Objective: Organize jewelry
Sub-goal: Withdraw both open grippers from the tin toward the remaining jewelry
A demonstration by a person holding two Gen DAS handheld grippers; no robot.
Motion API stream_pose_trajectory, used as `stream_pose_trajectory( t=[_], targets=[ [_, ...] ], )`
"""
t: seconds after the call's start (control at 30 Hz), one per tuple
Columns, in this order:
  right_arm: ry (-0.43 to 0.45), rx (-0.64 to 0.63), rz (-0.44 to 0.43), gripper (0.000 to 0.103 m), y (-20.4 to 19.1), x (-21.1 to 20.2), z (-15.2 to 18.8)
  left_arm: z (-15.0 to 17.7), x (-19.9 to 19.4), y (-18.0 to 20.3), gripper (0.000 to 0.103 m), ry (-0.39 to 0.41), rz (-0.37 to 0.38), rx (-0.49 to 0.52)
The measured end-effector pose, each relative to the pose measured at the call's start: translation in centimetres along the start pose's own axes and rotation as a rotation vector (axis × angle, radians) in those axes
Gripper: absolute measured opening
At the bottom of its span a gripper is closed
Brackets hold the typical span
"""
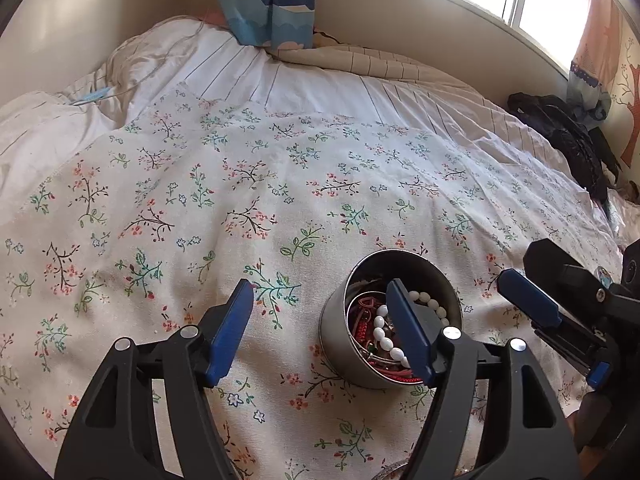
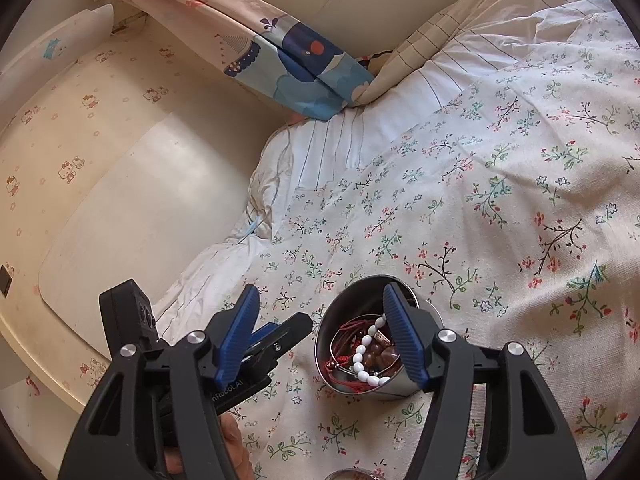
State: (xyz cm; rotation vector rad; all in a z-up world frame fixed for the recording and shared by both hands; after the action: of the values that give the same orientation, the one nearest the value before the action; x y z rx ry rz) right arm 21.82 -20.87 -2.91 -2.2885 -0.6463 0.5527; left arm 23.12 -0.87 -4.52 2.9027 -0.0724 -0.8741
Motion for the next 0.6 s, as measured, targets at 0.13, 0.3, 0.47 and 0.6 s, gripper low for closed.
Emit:
stream_pose_trajectory(
  t=[0.13, 0.3, 0.47, 0.6],
  targets=[
    [-0.001, 0.0, 0.002, 0.064, 0.03, 0.02, -0.01, 0.03, -0.07, 0.17, 0.067, 0.004, -0.007, 0.014],
    [-0.002, 0.002, 0.003, 0.065, 0.01, 0.05, 0.03, 0.06, -0.12, 0.31, 0.068, 0.008, -0.013, 0.025],
    [-0.007, -0.005, 0.008, 0.065, 0.03, 0.1, 0.09, 0.04, -0.09, 0.35, 0.07, 0.008, -0.015, 0.031],
    [-0.021, -0.042, 0.052, 0.065, -0.08, -0.16, 0.43, 0.4, -0.17, 0.26, 0.071, 0.007, -0.03, 0.052]
  ],
)
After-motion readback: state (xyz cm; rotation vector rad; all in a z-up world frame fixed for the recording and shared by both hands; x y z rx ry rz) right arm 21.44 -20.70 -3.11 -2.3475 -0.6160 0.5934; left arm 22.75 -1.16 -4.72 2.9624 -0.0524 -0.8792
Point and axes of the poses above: each gripper's, at about its wrist camera, not at the fingertips, and x roughly the way its jaws point, y to its right, z to its underside, the point moved 3 cm from there along x, roughly the way its jaws point, and after that the axes turned 13 degrees about y, right-handed, at the moved point
